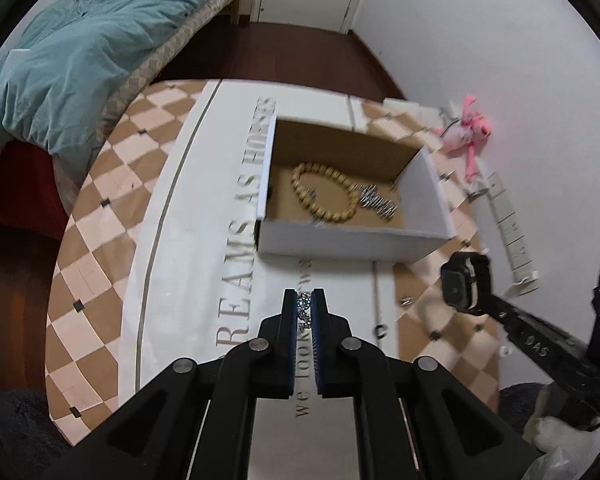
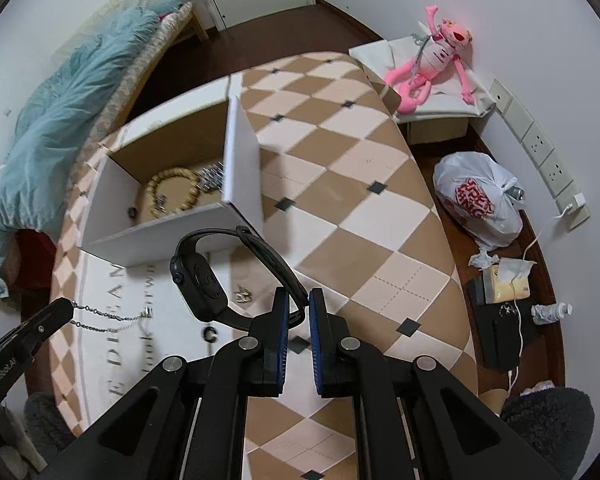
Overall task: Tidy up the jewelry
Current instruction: 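Lower the smartwatch and necklace into the white box and open both tools, then lift both tools away from the box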
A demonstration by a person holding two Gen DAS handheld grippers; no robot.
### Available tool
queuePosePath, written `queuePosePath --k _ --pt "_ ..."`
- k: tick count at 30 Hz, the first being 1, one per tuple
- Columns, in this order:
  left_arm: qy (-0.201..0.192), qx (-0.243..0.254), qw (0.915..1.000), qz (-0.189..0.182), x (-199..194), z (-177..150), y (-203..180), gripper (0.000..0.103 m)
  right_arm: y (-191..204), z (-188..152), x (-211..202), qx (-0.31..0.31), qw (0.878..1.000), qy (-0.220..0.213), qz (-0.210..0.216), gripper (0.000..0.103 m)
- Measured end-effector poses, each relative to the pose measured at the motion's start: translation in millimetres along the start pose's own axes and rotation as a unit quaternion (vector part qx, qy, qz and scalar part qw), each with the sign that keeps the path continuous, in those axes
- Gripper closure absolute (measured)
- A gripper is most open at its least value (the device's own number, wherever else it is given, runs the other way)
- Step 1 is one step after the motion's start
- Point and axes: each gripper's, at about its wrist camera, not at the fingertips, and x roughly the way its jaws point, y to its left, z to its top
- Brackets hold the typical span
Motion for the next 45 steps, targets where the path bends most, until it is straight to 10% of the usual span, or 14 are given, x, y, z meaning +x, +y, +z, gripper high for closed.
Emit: queuePosePath --k 12,25,32,34,37,40,42,45 --pt "-0.063 0.04 0.9956 -0.057 -58 83 -27 0.099 44 72 -54 -0.066 0.996 -0.042 0.039 0.093" --pt "0.025 0.045 0.9978 -0.044 21 131 -20 0.098 74 124 37 -0.129 0.989 0.076 0.007 0.093" --pt "0.054 0.031 0.9978 0.025 38 131 -14 0.092 81 122 59 -0.153 0.981 0.122 -0.004 0.084" --pt "0.053 0.033 0.9972 0.043 39 131 -13 0.079 82 122 58 -0.159 0.98 0.118 -0.011 0.067" --pt "0.041 0.029 0.9974 0.052 36 129 -9 0.029 81 124 51 -0.158 0.981 0.108 -0.012 0.046" --pt "0.025 0.034 0.9961 0.078 34 123 -8 0.022 80 123 42 -0.159 0.982 0.095 -0.023 0.039" --pt "0.028 0.035 0.9947 0.093 38 117 -6 0.01 78 120 42 -0.155 0.983 0.092 -0.035 0.012" --pt "0.028 0.036 0.9929 0.11 44 105 -2 0.001 71 111 46 -0.14 0.984 0.096 -0.047 0.009"
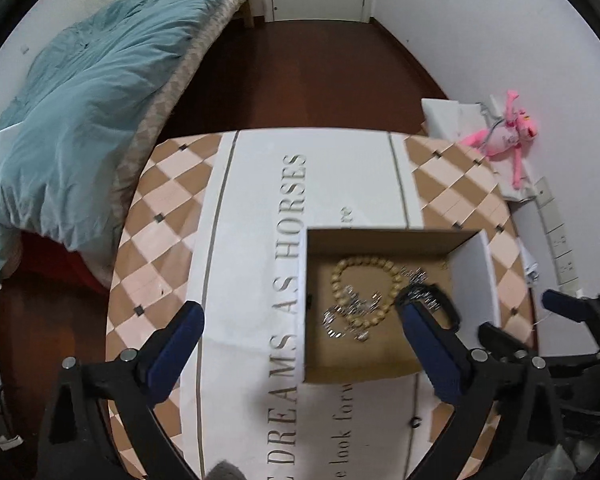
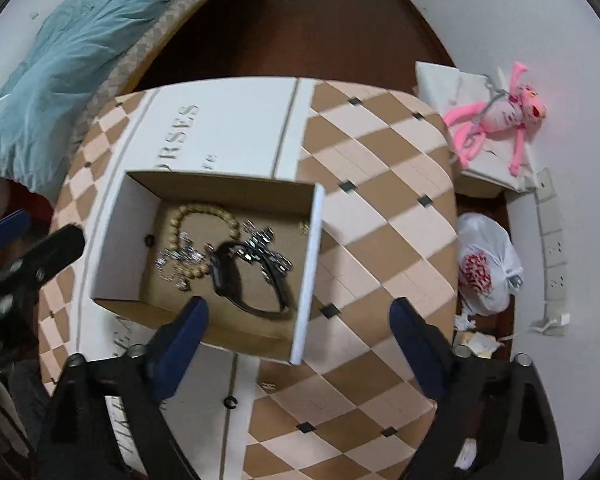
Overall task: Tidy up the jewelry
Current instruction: 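Lift both tools away from the box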
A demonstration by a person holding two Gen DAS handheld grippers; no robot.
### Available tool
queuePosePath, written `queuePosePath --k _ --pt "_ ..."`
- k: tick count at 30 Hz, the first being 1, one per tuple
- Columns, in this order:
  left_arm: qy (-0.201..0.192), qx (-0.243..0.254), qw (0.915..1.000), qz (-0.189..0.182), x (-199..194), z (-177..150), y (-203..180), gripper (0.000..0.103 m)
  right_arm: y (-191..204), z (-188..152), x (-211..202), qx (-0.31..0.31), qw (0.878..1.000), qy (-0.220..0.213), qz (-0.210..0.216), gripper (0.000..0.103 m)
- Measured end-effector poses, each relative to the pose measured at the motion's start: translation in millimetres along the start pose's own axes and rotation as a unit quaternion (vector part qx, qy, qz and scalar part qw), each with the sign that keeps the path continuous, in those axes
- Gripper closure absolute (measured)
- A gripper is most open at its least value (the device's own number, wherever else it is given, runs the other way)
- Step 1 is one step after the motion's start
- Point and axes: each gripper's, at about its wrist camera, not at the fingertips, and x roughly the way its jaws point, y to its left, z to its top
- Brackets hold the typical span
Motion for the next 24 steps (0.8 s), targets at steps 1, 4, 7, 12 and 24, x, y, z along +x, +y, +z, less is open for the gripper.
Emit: queuePosePath --k 1,4,7,12,24 --pt "0.001 0.001 1.0 0.006 3 -6 0 0.001 -2 -3 2 0.007 1.0 0.002 0.0 0.009" --pt "0.004 0.001 0.9999 0.013 11 -16 -1 0.001 -6 -13 8 0.019 1.0 0.0 -0.01 0.006" --pt "0.008 -0.004 0.9999 0.015 15 -24 -2 0.001 -7 -20 10 0.025 0.999 -0.005 -0.022 0.005" --pt "0.004 -0.008 0.9998 0.019 14 -30 -4 0.001 -9 -26 5 0.035 0.999 -0.018 -0.03 0.005" --pt "-0.046 -0.004 0.9988 0.019 -33 -37 -13 0.001 -12 -45 -50 0.041 0.994 -0.086 -0.052 0.005"
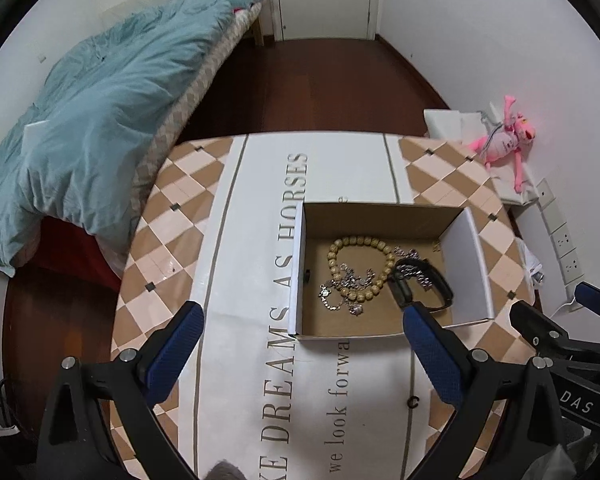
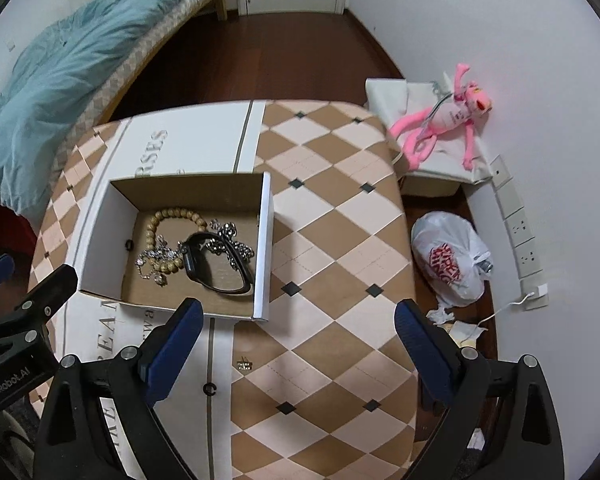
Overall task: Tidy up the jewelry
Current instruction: 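Lift both tools away from the box, then move the right tool to the small gold pendant on the cloth and grasp it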
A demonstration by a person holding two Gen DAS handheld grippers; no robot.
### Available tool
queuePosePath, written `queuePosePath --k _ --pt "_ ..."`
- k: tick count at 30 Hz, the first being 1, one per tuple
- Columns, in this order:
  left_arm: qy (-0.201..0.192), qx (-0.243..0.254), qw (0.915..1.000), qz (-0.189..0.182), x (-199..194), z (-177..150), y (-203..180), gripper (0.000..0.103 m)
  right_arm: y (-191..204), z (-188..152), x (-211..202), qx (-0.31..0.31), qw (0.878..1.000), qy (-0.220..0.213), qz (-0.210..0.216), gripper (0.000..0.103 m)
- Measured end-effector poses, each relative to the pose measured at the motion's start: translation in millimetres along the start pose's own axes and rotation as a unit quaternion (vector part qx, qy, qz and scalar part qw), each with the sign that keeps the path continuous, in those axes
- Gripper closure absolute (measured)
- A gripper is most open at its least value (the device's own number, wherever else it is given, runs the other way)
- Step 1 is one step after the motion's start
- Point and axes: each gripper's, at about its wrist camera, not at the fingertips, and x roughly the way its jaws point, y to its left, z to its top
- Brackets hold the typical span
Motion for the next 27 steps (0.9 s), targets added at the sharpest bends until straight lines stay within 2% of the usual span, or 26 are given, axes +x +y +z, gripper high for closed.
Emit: queuePosePath --k 8,17,20,23,27 --pt "-0.04 -0.004 0.9992 -0.006 -46 -8 -2 0.001 -5 -12 -56 0.008 0.998 -0.057 -0.002 0.005" --pt "-0.07 -0.008 0.9975 0.0 -77 -21 -1 0.001 -9 -28 -95 0.017 0.996 -0.093 0.004 0.005" --pt "-0.073 -0.009 0.9971 0.02 -80 -28 0 0.001 -13 -36 -96 0.024 0.996 -0.089 0.018 0.005" --pt "-0.077 -0.01 0.9954 0.058 -76 -39 0 0.001 -14 -46 -87 0.029 0.996 -0.079 0.031 0.005" --pt "-0.064 -0.013 0.9959 0.062 -55 -56 0 0.001 -15 -66 -57 0.028 0.998 -0.052 0.033 0.005"
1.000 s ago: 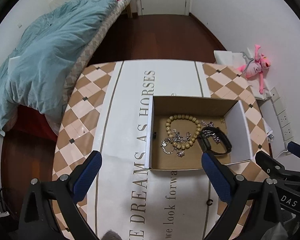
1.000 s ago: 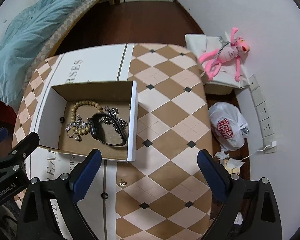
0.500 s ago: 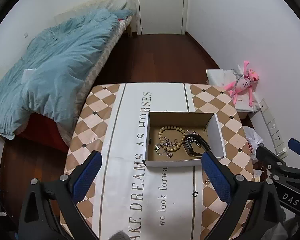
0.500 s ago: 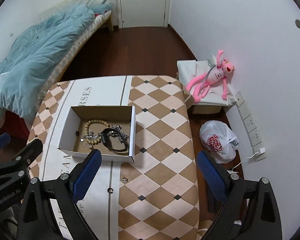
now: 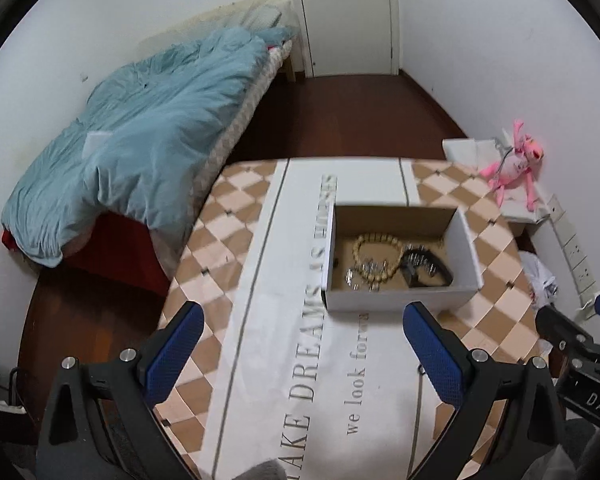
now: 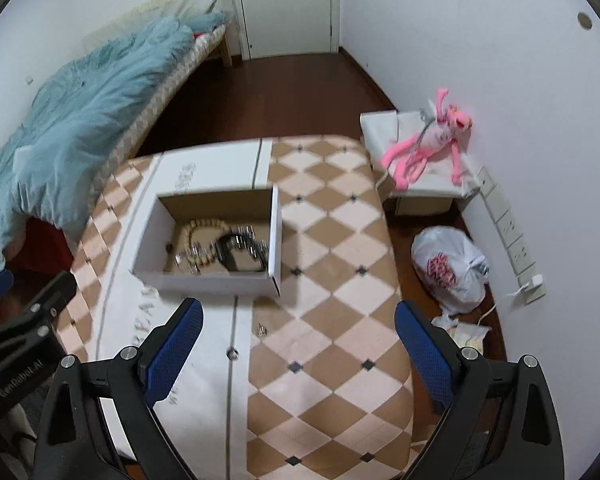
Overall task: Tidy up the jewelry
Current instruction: 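Move the right tool to the small gold pendant on the cloth and grasp it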
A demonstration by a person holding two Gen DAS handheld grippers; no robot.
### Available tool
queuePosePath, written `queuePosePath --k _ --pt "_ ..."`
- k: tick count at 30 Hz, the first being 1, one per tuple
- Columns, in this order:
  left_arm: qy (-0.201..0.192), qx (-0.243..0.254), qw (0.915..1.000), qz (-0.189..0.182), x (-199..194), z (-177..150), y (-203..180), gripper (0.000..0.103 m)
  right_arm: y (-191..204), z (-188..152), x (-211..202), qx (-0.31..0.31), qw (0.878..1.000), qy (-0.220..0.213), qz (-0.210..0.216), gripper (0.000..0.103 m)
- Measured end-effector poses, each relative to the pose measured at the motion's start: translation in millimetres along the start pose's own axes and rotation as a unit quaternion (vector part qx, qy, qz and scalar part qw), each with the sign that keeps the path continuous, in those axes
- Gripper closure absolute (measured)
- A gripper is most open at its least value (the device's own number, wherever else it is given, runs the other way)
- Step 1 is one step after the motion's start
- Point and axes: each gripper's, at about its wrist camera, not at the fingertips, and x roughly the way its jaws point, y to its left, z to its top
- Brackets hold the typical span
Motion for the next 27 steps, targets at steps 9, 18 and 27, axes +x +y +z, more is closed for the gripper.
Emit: queuePosePath --k 9,18,27 --pt "0.062 0.009 0.998 0.001 71 -51 -18 0.001 -12 -45 93 0.009 0.998 0.058 0.037 0.032" --pt "0.088 0.013 0.9959 0.019 110 -64 -8 0.001 25 -50 140 -0.035 0.997 0.055 0.047 0.046" --pt "0.095 0.016 0.9952 0.019 121 -67 0 0.001 44 -49 145 -0.067 0.996 0.04 0.034 0.073"
